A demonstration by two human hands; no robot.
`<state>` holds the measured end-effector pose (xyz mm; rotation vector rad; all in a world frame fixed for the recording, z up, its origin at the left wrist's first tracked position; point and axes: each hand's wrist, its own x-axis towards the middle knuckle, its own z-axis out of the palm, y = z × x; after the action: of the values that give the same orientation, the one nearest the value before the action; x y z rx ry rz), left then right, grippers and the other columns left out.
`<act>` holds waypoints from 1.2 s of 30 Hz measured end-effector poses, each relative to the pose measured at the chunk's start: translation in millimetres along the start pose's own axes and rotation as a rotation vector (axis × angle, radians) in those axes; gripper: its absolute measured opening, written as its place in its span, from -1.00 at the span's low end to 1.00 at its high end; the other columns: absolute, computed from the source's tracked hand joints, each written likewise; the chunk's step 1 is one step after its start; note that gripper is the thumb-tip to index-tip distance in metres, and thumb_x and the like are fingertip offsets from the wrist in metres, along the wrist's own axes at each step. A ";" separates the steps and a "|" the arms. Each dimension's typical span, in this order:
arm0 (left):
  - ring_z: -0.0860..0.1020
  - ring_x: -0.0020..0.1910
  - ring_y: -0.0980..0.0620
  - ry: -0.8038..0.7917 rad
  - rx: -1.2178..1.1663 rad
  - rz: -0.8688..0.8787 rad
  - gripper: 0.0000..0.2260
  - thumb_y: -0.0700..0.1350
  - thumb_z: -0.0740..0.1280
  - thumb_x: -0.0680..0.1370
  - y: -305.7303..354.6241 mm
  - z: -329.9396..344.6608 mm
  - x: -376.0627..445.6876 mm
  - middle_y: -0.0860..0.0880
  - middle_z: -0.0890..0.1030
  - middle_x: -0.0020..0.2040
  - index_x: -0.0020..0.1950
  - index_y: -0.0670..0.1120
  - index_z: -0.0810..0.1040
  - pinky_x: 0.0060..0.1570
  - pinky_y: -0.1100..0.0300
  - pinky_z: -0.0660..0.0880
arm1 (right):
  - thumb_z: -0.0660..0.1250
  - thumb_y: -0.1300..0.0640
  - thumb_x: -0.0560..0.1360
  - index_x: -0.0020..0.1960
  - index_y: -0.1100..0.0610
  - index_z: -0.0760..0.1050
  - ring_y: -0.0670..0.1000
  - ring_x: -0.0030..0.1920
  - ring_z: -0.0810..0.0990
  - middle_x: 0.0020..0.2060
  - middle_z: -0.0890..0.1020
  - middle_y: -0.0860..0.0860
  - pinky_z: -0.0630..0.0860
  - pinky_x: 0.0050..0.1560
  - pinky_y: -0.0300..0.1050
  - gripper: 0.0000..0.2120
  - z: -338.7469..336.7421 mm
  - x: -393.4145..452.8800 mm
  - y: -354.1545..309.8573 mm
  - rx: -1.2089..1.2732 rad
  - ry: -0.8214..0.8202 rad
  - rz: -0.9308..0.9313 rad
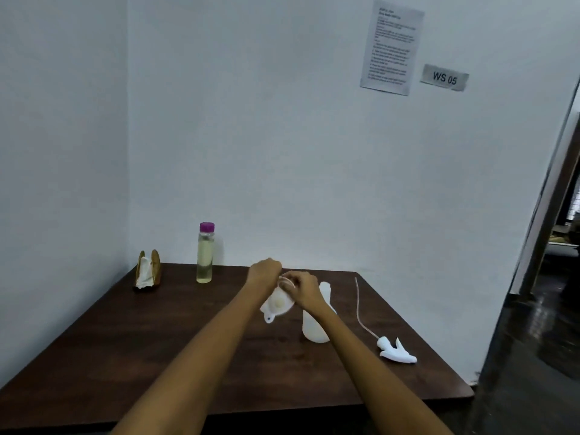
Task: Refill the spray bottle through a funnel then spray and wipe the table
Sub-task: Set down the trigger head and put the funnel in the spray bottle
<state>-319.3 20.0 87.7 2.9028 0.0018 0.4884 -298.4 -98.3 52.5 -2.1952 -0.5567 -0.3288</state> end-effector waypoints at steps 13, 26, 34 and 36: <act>0.56 -0.38 0.00 -0.173 -1.253 -0.334 -0.75 -0.05 0.29 0.59 68.7 18.4 41.0 -0.18 0.57 -0.06 -0.01 -0.26 0.46 -0.51 0.27 0.56 | 0.19 0.37 0.42 0.15 0.27 0.59 0.25 0.04 0.63 0.12 0.64 0.16 0.62 0.01 0.04 -0.64 -101.8 55.1 61.7 0.223 0.456 0.406; 0.54 -0.51 0.04 0.070 -1.153 -0.446 -0.87 -0.27 0.31 0.52 82.1 37.1 63.7 -0.10 0.57 -0.33 -0.23 -0.22 0.51 -0.43 0.18 0.59 | 0.16 0.42 0.41 0.10 0.35 0.56 0.21 -0.06 0.63 0.00 0.63 0.19 0.59 -0.03 -0.03 -0.68 -88.0 57.2 82.3 0.304 0.369 0.522; 0.54 -0.48 0.01 -0.002 -1.042 -0.505 -0.76 -0.13 0.28 0.58 71.6 49.2 58.5 -0.20 0.63 -0.11 0.04 -0.32 0.55 -0.52 0.20 0.58 | 0.24 0.13 0.53 0.23 0.30 0.49 0.06 -0.08 0.66 0.10 0.61 0.18 0.50 -0.05 -0.15 -0.65 -89.1 45.7 81.2 0.115 0.406 0.505; 0.58 -0.44 -0.04 0.007 -0.990 -0.515 -0.74 -0.10 0.28 0.58 63.6 49.0 55.9 -0.19 0.65 -0.13 0.05 -0.31 0.56 -0.30 0.06 0.65 | 0.24 0.14 0.54 0.18 0.25 0.52 0.13 0.11 0.57 0.13 0.59 0.16 0.43 0.01 -0.15 -0.71 -90.9 46.3 71.0 0.053 0.566 0.367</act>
<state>-252.5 -50.0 72.7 1.8320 0.3808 0.2788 -227.2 -196.0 81.1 -1.9766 0.1448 -0.6917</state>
